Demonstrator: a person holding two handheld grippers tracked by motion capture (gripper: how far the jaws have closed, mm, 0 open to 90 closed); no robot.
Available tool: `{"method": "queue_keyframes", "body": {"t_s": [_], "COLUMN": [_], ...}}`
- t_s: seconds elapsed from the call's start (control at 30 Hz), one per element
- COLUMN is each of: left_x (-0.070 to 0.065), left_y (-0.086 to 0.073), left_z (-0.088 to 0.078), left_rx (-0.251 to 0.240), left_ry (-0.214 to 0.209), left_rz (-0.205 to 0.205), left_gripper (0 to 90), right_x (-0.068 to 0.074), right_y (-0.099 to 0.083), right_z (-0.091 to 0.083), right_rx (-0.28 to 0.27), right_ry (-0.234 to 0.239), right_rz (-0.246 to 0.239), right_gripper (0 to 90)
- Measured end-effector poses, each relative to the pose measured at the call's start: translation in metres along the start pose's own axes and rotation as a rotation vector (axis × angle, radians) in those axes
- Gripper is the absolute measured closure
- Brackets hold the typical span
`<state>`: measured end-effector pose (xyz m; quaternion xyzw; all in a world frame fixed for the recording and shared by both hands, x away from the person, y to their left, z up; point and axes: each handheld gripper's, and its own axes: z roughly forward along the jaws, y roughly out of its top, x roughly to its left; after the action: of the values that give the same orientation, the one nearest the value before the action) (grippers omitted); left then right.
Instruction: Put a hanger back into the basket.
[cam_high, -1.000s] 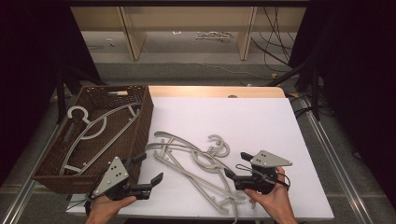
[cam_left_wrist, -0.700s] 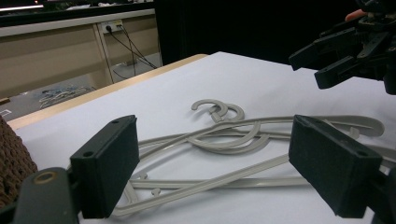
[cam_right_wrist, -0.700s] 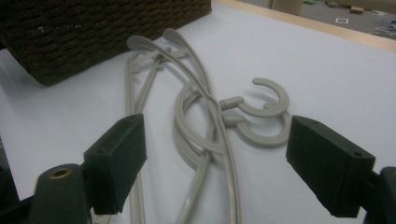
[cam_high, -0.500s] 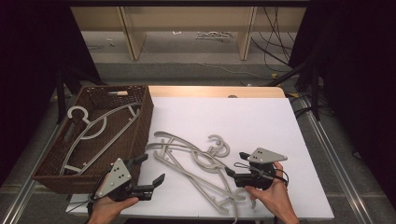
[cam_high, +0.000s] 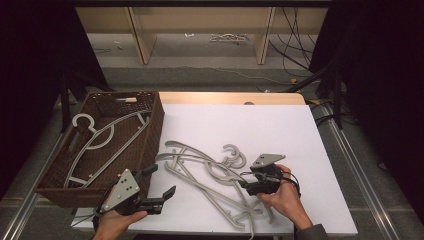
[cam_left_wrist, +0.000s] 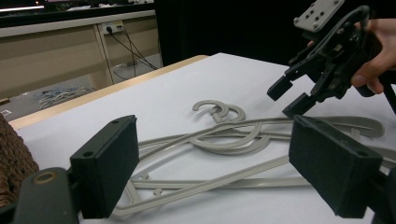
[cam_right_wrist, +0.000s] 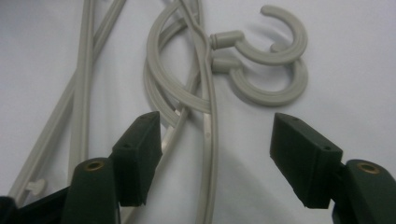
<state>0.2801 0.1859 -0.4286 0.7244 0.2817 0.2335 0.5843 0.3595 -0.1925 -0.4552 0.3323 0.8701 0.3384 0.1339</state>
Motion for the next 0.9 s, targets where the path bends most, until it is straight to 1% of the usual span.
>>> {"method": "queue_keyframes", "body": {"t_s": [0.03,0.1,0.17,0.23,0.3,0.33,0.4,0.43,0.47,0.5,0.53,0.57,0.67,0.73,0.77,0.8,0.83,0.9], "left_x": [0.0,0.0,0.0,0.001,0.001,0.0,0.0,0.0,0.0,0.0,0.0,0.0,-0.001,-0.001,-0.001,-0.001,-0.001,-0.001], "left_y": [0.0,0.0,0.0,0.0,0.0,0.0,0.0,0.0,0.001,0.001,0.001,0.001,0.001,0.001,0.001,0.001,0.0,0.001], "left_z": [0.0,-0.001,-0.001,-0.001,-0.001,-0.002,-0.003,-0.003,-0.004,-0.004,-0.004,-0.004,-0.003,-0.003,-0.003,-0.003,-0.002,-0.002], "left_rx": [0.001,0.011,0.011,0.01,0.002,0.009,0.003,-0.003,-0.005,-0.006,-0.006,-0.005,0.001,0.0,-0.001,0.0,-0.004,0.001], "left_ry": [0.002,0.006,0.006,0.004,-0.002,0.002,-0.014,-0.016,-0.011,-0.008,-0.009,-0.011,-0.009,-0.012,-0.014,-0.013,-0.015,-0.014], "left_rz": [-0.003,0.001,0.0,-0.001,-0.002,-0.002,-0.037,-0.045,-0.039,-0.029,-0.028,-0.029,-0.021,-0.017,-0.017,-0.017,-0.018,-0.017], "left_gripper": [16.0,16.0,16.0,16.0,16.0,16.0,16.0,16.0,16.0,16.0,16.0,16.0,16.0,16.0,16.0,16.0,16.0,16.0], "right_x": [-0.001,-0.002,-0.004,-0.006,-0.006,-0.006,-0.006,-0.006,-0.007,-0.006,-0.005,-0.005,-0.005,-0.007,-0.007,-0.008,-0.008,-0.007], "right_y": [0.001,0.003,0.004,0.006,0.007,0.008,0.009,0.01,0.011,0.011,0.013,0.013,0.013,0.015,0.015,0.016,0.016,0.018], "right_z": [0.003,0.008,0.014,0.017,0.02,0.02,0.022,0.024,0.024,0.027,0.03,0.03,0.034,0.036,0.036,0.037,0.037,0.038], "right_rx": [0.008,0.05,0.064,0.092,0.098,0.122,0.131,0.125,0.139,0.125,0.153,0.153,0.19,0.185,0.185,0.186,0.194,0.201], "right_ry": [-0.002,0.017,0.01,0.028,0.023,0.03,0.029,0.019,0.039,0.033,0.046,0.046,0.059,0.054,0.054,0.053,0.055,0.046], "right_rz": [-0.006,-0.018,-0.024,-0.039,-0.027,-0.025,-0.024,-0.019,-0.024,-0.029,-0.027,-0.027,-0.021,-0.022,-0.022,-0.035,-0.026,-0.031], "right_gripper": [39.8,45.4,48.1,50.8,52.8,54.3,56.0,58.0,60.3,61.7,64.6,64.6,68.4,71.9,71.9,72.5,72.6,72.7]}}
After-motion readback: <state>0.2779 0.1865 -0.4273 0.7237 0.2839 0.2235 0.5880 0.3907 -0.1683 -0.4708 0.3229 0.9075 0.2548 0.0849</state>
